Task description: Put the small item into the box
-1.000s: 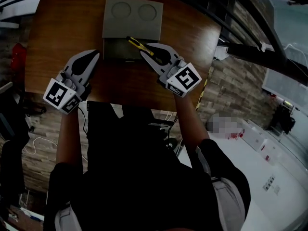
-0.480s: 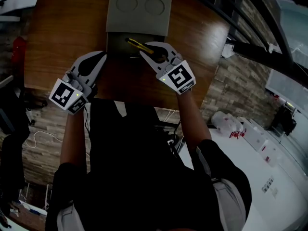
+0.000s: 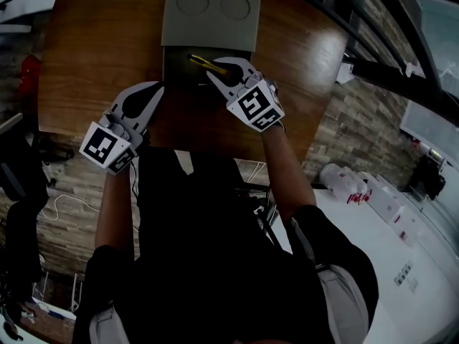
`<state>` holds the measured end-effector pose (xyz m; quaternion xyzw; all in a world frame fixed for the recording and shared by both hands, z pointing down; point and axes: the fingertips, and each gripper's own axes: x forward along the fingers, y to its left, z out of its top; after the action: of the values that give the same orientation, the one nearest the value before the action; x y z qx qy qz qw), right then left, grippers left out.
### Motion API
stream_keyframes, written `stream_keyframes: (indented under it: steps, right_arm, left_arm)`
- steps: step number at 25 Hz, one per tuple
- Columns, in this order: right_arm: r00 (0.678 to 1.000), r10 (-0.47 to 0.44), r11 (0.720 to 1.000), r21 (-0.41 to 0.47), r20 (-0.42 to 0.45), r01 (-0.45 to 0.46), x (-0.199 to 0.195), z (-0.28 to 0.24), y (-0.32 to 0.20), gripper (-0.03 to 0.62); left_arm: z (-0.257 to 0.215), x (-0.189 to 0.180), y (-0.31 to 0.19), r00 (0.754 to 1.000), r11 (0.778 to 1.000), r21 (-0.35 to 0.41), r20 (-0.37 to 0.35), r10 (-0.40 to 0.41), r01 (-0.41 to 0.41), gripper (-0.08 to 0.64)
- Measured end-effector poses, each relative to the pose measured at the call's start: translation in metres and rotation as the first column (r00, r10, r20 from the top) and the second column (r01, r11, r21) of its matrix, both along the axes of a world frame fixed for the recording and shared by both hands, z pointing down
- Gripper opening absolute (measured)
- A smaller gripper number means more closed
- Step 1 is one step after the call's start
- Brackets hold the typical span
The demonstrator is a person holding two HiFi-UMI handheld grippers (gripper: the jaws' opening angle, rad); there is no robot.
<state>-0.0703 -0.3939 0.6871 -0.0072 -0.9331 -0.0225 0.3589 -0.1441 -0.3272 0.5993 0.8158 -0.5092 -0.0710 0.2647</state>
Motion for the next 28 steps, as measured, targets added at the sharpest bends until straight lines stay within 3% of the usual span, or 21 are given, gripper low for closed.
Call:
stream_keyframes:
  steps: [10, 14, 28]
  right_arm:
    - [0.99, -0.001, 1.0, 0.031, -0.142, 0.006, -0.001, 0.026, -0.006, 0.072]
    - [0.987, -0.01, 0.999, 0.034, -0.16, 0.015, -0.004, 0.03, -0.007, 0.072]
    - [0.971, -0.026, 0.999, 0.039, -0.239, 0.036, -0.007, 0.046, -0.006, 0.072]
  left_arm:
    - [0.002, -0.006, 0.003, 1.0, 1.0, 0.014, 0.005, -0.015, 0.015, 0.015]
    - [0.008, -0.009, 0.005, 0.999, 1.0, -0.001, 0.042, -0.006, 0.006, 0.015]
    - [0.013, -0.003, 0.01, 1.0, 1.0, -0.013, 0.018, 0.014, -0.014, 0.015]
